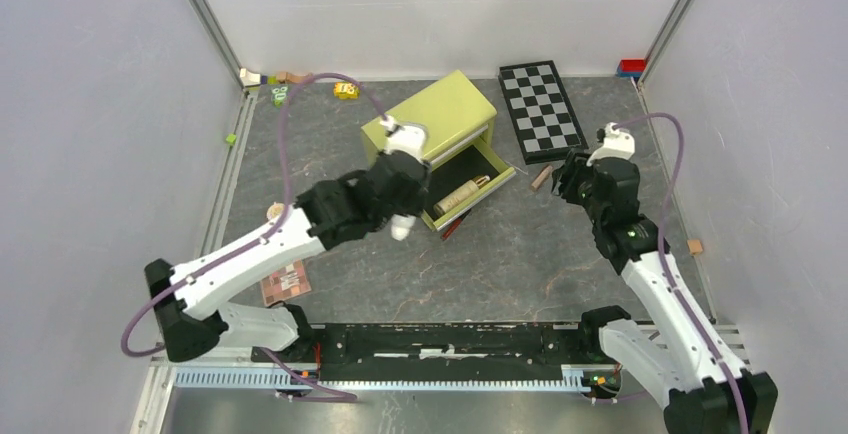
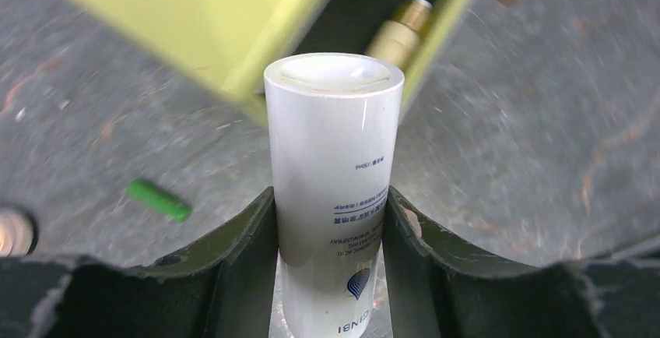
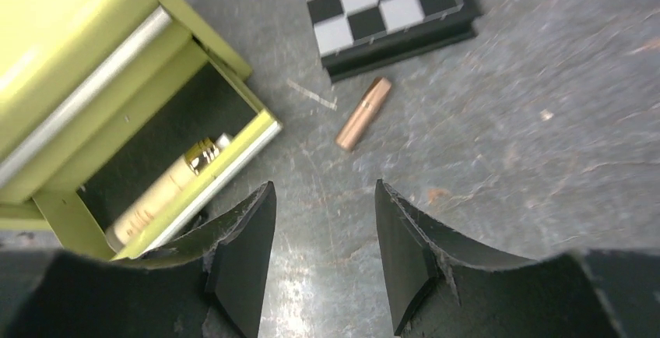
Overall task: Organize the makeup
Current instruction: Move the makeup to the center of the board.
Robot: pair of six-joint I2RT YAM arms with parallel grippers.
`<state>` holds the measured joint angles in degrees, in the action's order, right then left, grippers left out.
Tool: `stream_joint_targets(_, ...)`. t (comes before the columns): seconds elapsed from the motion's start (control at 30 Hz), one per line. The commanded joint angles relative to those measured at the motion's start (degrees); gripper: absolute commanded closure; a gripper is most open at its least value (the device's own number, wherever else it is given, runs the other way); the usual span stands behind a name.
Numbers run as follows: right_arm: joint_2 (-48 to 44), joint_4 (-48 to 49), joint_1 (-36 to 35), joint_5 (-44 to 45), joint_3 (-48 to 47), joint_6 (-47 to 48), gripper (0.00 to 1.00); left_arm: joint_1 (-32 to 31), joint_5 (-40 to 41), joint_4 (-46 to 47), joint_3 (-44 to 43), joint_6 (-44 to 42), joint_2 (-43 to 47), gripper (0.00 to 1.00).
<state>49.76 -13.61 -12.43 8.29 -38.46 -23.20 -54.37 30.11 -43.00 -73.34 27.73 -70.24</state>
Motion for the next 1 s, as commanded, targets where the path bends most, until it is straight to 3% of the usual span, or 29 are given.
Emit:
stream_joint_targets(0.0,-5.33,-4.95,0.23,9.66,-7.94,1.87,0.43,-7.67,-3.81,9.59,-1.54,-13.15,-4.71,0.98)
stream_joint_targets(0.27,-13.28,-8.85,0.21,18.57,-13.30,6.00,0.42,-15.14,-17.94,12.77,-2.71,-23.51,-19.74,0.98)
stream_joint_targets(0.43,-12.42,-10.94,0.22,17.14,-11.52,5.64,0.41,-19.48,-18.79,12.24,-4.35,-27.63,-28.33,0.98)
stream_joint_targets(0.63,-10.24,-10.31,0.21,11.33,-5.78,2.97,0.40,-20.25,-18.36,15.17,-1.85,-32.34,-31.83,0.98)
stream_joint_targets(0.77,-8.28,-8.84,0.32,8.44,-2.79,1.78,0.40,-20.29,-18.08,15.24,-1.54,-34.48,-33.51,0.92)
stream_joint_targets(0.97,-4.64,-8.67,1.22,5.48,-1.83,1.24,0.39,-20.64,-16.05,15.14,-0.20,-36.42,-35.70,0.76)
